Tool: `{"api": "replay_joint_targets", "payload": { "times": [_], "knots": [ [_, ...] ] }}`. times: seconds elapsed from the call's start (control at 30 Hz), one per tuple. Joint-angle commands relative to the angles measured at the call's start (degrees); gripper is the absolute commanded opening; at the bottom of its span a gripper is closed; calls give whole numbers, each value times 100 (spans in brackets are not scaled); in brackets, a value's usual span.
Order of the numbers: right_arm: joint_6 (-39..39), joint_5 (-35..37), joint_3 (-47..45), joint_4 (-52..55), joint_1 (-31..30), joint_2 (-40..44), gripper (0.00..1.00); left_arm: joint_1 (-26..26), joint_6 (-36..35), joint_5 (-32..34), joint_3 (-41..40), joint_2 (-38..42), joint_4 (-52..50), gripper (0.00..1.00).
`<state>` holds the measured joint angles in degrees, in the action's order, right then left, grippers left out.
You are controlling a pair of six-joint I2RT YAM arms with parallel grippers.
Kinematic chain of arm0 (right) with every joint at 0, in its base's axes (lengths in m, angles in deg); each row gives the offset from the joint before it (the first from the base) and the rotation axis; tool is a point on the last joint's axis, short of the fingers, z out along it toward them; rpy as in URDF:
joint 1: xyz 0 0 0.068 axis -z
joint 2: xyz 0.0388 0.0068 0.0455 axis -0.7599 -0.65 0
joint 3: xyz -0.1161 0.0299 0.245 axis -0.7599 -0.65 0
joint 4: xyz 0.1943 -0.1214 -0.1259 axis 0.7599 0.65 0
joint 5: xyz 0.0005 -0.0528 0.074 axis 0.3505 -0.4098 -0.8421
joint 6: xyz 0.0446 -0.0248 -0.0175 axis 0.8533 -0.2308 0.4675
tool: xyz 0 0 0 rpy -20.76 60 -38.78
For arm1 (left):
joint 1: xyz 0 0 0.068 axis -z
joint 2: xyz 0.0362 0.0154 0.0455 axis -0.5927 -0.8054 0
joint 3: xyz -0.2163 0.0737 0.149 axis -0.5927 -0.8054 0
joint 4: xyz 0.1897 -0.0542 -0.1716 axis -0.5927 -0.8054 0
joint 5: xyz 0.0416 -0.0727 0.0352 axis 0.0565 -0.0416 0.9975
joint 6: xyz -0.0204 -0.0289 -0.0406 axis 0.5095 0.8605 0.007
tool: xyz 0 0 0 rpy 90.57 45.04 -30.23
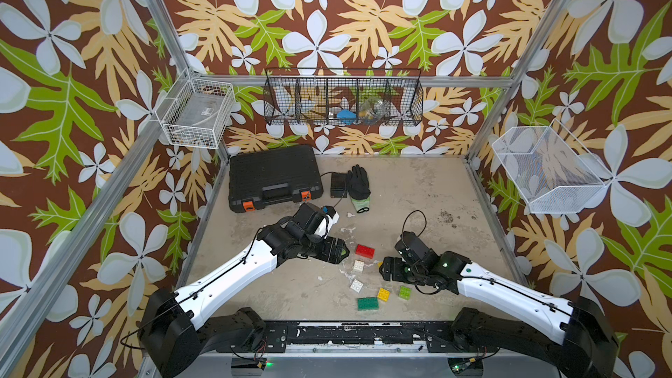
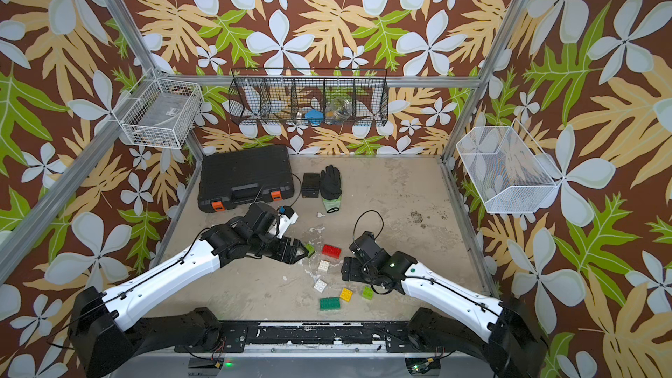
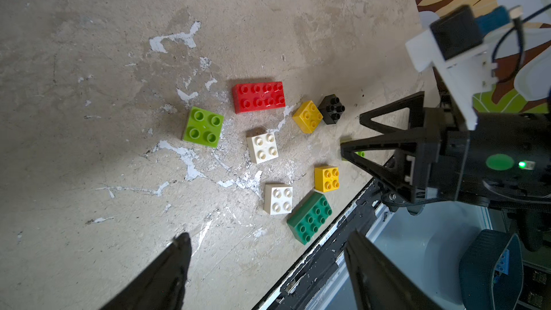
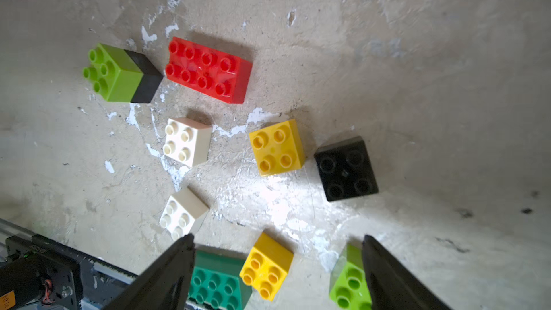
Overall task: Assemble a giraffe with lego
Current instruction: Pick up the lego brick from the center of the board.
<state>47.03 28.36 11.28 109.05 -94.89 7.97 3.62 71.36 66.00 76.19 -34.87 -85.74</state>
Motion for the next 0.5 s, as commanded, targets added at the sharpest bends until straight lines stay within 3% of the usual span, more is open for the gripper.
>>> {"api": "replay_joint_targets", "payload": {
  "times": [0.0, 0.43, 0.47],
  "knots": [
    [133, 333, -112, 860, -8, 284, 91, 2, 37, 25, 1, -50, 122, 84],
    [412, 198, -648, 522, -3, -152, 88, 2, -49, -42, 42, -204, 304, 84],
    [414, 171, -670, 483, -2, -187, 85, 2, -67, -30, 46, -205, 300, 84]
  ]
}}
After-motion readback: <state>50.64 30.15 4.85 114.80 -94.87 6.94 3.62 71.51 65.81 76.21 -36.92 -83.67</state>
